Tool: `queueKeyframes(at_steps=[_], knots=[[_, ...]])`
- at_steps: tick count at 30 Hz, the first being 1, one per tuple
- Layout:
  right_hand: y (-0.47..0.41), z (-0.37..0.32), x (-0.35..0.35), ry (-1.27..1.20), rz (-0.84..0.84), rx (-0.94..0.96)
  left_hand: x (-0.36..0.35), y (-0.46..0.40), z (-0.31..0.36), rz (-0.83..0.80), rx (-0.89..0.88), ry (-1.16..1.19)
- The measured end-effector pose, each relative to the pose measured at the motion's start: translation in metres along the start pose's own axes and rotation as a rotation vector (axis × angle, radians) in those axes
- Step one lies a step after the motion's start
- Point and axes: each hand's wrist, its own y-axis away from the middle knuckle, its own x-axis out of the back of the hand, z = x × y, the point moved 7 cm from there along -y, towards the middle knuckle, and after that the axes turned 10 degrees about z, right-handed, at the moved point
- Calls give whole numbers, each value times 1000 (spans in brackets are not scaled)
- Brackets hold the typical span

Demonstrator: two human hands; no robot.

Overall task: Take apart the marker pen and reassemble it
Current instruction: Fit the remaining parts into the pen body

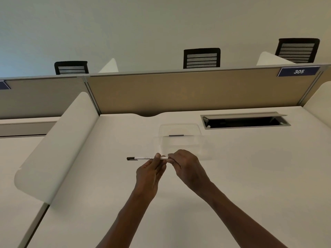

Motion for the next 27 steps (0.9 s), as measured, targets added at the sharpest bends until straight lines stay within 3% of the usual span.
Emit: queueKeyframes(at_steps=[4,7,9,13,15,17,21,25,27], knots=[[-1,-1,-7,177,-77,75,-2,-1,5,-15,-19,-10],[-5,1,-12,129,-113,-57,-5,-2,11,-38,-40,-21],[-5,9,-23,-37,-213,-359,-5,-4,13,-56,-59,-37],[24,21,-50,-809,-385,-1318,-5,-5,14,-86,-89,-93],[32,17,-55,-1011,-428,-1530,-3,-6,15,-88,-100,-119],[30,18,-55,-980,-469,-1491,-1,-7,16,-86,-107,-123],[13,29,-45,-642,-459,-1136,2,-10,17,-41,-110,-105],[-11,34,-20,-248,-269,-586,6,-11,17,17,-73,-23],[-12,22,-17,-166,-277,-317,6,-9,17,17,-62,-9]])
